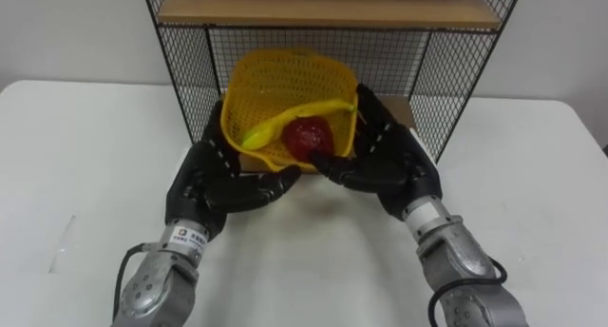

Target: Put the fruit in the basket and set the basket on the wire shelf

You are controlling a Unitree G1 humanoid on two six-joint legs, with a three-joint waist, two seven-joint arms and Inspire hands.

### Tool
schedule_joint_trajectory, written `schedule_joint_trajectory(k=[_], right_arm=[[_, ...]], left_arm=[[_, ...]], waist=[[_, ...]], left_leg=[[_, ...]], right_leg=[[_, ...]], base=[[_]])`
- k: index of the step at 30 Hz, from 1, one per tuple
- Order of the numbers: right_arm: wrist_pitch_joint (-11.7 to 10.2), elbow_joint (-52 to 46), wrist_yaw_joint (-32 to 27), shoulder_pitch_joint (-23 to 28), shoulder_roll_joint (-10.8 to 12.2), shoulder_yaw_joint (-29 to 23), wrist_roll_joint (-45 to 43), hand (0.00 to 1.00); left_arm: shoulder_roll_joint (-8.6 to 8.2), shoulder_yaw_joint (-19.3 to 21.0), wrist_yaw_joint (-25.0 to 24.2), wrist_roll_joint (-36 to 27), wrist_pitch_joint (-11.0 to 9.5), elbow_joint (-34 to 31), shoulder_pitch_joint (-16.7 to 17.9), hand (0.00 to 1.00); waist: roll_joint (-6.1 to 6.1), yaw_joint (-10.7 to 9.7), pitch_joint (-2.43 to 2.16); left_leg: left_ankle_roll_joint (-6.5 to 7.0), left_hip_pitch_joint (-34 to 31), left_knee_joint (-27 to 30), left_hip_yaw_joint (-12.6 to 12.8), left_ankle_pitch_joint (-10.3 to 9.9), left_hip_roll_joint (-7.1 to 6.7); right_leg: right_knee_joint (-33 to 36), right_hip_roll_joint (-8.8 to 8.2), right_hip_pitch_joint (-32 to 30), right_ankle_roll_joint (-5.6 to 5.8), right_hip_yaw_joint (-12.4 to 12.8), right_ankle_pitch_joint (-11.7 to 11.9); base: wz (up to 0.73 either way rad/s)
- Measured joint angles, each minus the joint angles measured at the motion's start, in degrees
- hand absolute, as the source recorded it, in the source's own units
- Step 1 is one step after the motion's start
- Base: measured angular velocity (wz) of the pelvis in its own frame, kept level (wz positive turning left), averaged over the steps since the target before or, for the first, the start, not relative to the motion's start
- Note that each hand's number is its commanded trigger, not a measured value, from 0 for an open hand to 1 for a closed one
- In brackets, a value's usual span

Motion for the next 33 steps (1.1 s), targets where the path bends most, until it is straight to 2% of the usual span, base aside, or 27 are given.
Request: schedule_joint_trajectory(k=[3,8,10,14,17,20,23,27,33], right_arm=[[0.4,0.0,-0.6,-0.8,0.0,0.0,0.0,0.00],[0.4,0.0,-1.9,-3.4,0.6,-0.2,-0.9,0.00],[0.4,0.0,-2.7,-4.9,0.8,-0.6,-0.8,0.00],[0.4,0.0,-3.6,-6.3,0.9,-0.9,-0.9,0.00],[0.4,0.1,-4.6,-6.3,0.8,-0.9,-0.9,0.00],[0.5,1.6,-6.2,-7.0,1.0,-0.9,-0.9,0.00],[1.3,3.9,-7.0,-8.9,0.8,-1.0,0.2,0.00],[1.8,3.9,-7.8,-10.2,0.8,-1.1,0.2,0.00],[6.0,9.0,-9.4,-13.3,1.2,-1.1,0.0,0.00]], left_arm=[[0.26,0.2,0.0,0.0,1.2,0.0,-1.2,0.00],[0.20,0.9,0.0,0.0,1.3,0.0,-4.3,0.00],[0.05,1.0,0.0,-0.1,1.3,0.0,-6.0,0.00],[-0.16,0.8,0.0,-0.1,1.6,0.0,-6.8,0.00],[-0.28,0.9,0.0,-0.1,3.0,0.0,-6.9,0.00],[-0.33,0.9,0.0,-0.2,4.5,1.0,-8.5,0.00],[-0.20,1.0,0.0,-0.2,5.9,2.0,-10.7,0.00],[-0.22,1.4,0.0,-0.4,6.6,4.5,-13.4,0.00],[-1.66,3.1,0.0,-0.6,9.6,12.0,-17.7,0.00]], waist=[[-0.07,-0.2,-0.10],[-0.13,-0.1,-0.19],[-0.15,-0.1,-0.36],[0.03,-0.2,-0.51],[0.21,-0.1,-0.57],[0.31,0.0,-0.52],[0.64,0.0,-0.39],[0.75,-0.1,-0.36],[0.70,0.3,-0.38]], left_leg=[[-0.07,0.4,-0.5,-0.7,0.2,0.34],[-0.33,1.4,-1.7,-0.8,0.7,1.01],[-0.36,1.7,-2.4,-0.8,1.2,1.06],[-0.34,2.4,-3.7,-0.8,1.9,1.05],[-0.34,2.6,-3.8,-0.7,1.9,1.07],[-0.35,2.8,-3.8,-0.7,1.9,1.08],[-0.35,3.2,-4.2,-0.5,2.0,1.06],[-0.46,3.6,-5.5,-0.5,2.8,0.96],[-0.74,4.9,-7.7,0.4,3.7,0.98]], right_leg=[[-2.2,0.82,1.6,-0.01,-0.2,1.0],[-5.9,1.56,3.8,-0.24,-0.5,3.0],[-7.2,2.03,4.4,-0.26,-0.5,3.7],[-8.9,2.16,5.2,-0.25,-0.5,4.7],[-9.1,2.12,5.5,-0.25,-0.5,4.7],[-9.1,2.05,5.6,-0.25,-0.4,4.7],[-9.2,2.03,5.9,-0.25,-0.4,4.7],[-9.6,2.02,5.9,-0.37,-0.4,5.0],[-9.7,1.97,5.8,-0.61,-0.2,5.2]], base=[[0.07],[0.01],[0.00],[-0.02],[0.00],[0.00],[-0.01],[0.00],[-0.07]])
